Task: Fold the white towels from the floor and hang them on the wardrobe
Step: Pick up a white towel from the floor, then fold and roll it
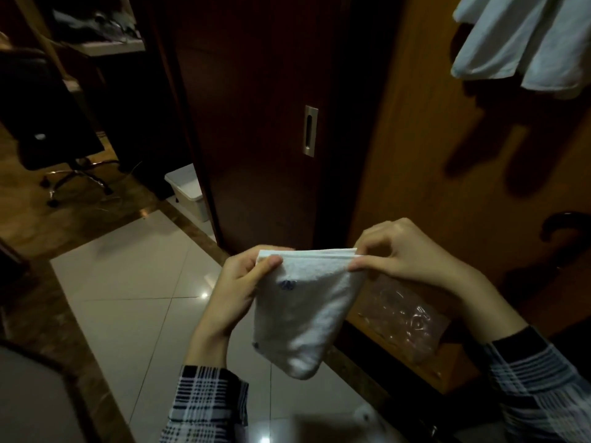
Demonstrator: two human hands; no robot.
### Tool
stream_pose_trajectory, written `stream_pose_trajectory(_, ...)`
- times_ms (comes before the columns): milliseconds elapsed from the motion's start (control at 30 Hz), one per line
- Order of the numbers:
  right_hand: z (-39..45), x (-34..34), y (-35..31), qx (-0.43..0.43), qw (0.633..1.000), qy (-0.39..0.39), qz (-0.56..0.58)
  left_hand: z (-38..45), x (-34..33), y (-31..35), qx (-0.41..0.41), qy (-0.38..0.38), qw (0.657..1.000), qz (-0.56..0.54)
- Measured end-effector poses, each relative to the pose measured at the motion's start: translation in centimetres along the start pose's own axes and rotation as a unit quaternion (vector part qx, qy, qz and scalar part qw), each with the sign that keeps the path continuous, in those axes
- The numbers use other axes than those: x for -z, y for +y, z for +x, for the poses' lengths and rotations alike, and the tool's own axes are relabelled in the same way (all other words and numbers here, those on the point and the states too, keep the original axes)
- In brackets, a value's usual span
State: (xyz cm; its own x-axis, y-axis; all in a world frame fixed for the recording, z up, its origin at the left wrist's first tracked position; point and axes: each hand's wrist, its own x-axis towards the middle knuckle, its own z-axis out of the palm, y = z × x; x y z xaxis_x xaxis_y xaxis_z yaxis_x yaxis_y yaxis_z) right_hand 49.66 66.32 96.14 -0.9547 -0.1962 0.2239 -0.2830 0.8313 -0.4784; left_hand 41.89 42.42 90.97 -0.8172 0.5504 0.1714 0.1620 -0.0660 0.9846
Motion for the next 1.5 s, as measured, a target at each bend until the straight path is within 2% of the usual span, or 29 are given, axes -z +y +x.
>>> stream_pose_trajectory(133, -0.3, -0.4, -0.6, 0.049, 0.998, 0.006, -0.026, 0.3, 1.8, -0.9, 0.013, -0.029, 0.991, 0.13)
stream_pose_trajectory(200, -0.3, -0.8, -0.4, 0.068, 0.997, 0.011, -0.027, 0.4, 1.9, -1.4, 0.017, -0.017, 0.986, 0.165)
stream_pose_trajectory(333, -0.5, -1.8, 0.8, -0.002, 0.989, 0.097, 0.109, 1.1, 1.2, -1.8, 0.073, 0.036, 0.997, -0.008)
stream_pose_trajectory(467, -0.5, -3.4, 1.6, -0.01, 0.987, 0.141, 0.074, 1.8, -0.1, -2.7, 0.093, 0.077, 0.989, -0.089)
stream_pose_trajectory(600, -0.7, -4.1, 1.4, -0.004, 0.987, 0.145, 0.073, 2.6, -0.5, -3.6, 0.082, 0.118, 0.987, -0.072)
stream_pose_trajectory(667, -0.9, -4.4, 1.6, 0.011, 0.992, 0.12, 0.036, 3.0, -0.6, -4.0, 0.07, 0.13, 0.987, -0.058)
stream_pose_trajectory(767, -1.1, -4.4, 1.3, 0.063, 0.996, 0.032, -0.053, 3.3, -1.1, -4.2, 0.049, 0.126, 0.99, -0.03)
stream_pose_trajectory(833, -1.2, -4.1, 0.3, 0.104, 0.987, -0.022, -0.118, 3.3, -1.6, -4.3, 0.04, 0.106, 0.993, -0.026)
stream_pose_trajectory(933, -1.3, -3.8, -1.5, 0.091, 0.976, -0.134, -0.147, 3.3, -1.9, -4.6, 0.038, 0.074, 0.997, -0.005)
stream_pose_trajectory(1000, -1.1, -4.3, -1.7, 0.126, 0.95, -0.181, -0.223, 3.3, -1.9, -4.8, 0.031, 0.061, 0.997, 0.022)
stream_pose_trajectory(1033, -0.9, -4.6, -1.6, 0.167, 0.927, -0.178, -0.285, 3.3, -1.8, -4.8, 0.027, 0.056, 0.998, 0.03)
stream_pose_trajectory(1100, -0.6, -5.2, -1.1, 0.25, 0.893, -0.096, -0.362, 3.1, -1.8, -4.6, 0.019, 0.04, 0.998, 0.036)
stream_pose_trajectory(1167, -0.3, -5.4, -0.9, 0.316, 0.872, -0.036, -0.372, 3.1, -1.9, -4.4, 0.011, 0.028, 0.999, 0.045)
stream_pose_trajectory(1233, 0.0, -5.4, -0.8, 0.349, 0.863, -0.036, -0.362, 3.1, -2.0, -4.3, 0.011, 0.025, 0.999, 0.047)
stream_pose_trajectory(1300, 0.4, -5.3, -0.7, 0.339, 0.871, -0.031, -0.355, 3.0, -2.2, -4.3, 0.016, 0.033, 0.998, 0.041)
stream_pose_trajectory(1500, 1.7, -4.4, -0.1, 0.191, 0.949, 0.066, -0.242, 2.6, -3.6, -4.1, 0.038, 0.036, 0.998, 0.022)
